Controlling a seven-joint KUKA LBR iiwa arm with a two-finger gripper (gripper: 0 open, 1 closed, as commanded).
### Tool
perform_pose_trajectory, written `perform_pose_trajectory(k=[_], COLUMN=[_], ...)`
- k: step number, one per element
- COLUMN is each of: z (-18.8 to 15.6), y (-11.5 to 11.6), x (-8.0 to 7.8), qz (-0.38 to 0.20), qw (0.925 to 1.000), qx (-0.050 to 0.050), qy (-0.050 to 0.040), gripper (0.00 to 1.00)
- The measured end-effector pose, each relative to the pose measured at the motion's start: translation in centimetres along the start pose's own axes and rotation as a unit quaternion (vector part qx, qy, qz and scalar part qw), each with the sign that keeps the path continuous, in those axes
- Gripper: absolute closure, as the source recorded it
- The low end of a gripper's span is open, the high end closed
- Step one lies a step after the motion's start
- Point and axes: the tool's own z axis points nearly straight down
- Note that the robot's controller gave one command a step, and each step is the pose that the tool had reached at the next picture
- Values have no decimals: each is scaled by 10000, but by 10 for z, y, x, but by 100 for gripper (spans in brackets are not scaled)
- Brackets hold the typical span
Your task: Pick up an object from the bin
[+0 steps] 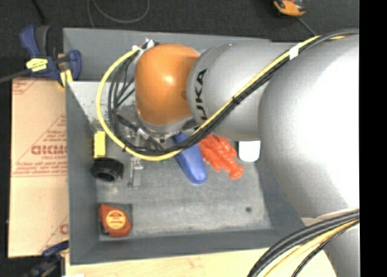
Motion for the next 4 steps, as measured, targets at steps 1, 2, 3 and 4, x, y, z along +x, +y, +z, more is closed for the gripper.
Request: perform_pose_trajectory(k=[1,2,3,4], z=[-5,7,24,43], y=[-1,0,-3,14], x=[-2,-24,-47,0], qz=[18,-989,-1782,-1530], qw=[10000,9951,9840,9882], qx=[-7,4,12,1], qy=[-38,-61,-50,-54], gripper=[0,0,0,0])
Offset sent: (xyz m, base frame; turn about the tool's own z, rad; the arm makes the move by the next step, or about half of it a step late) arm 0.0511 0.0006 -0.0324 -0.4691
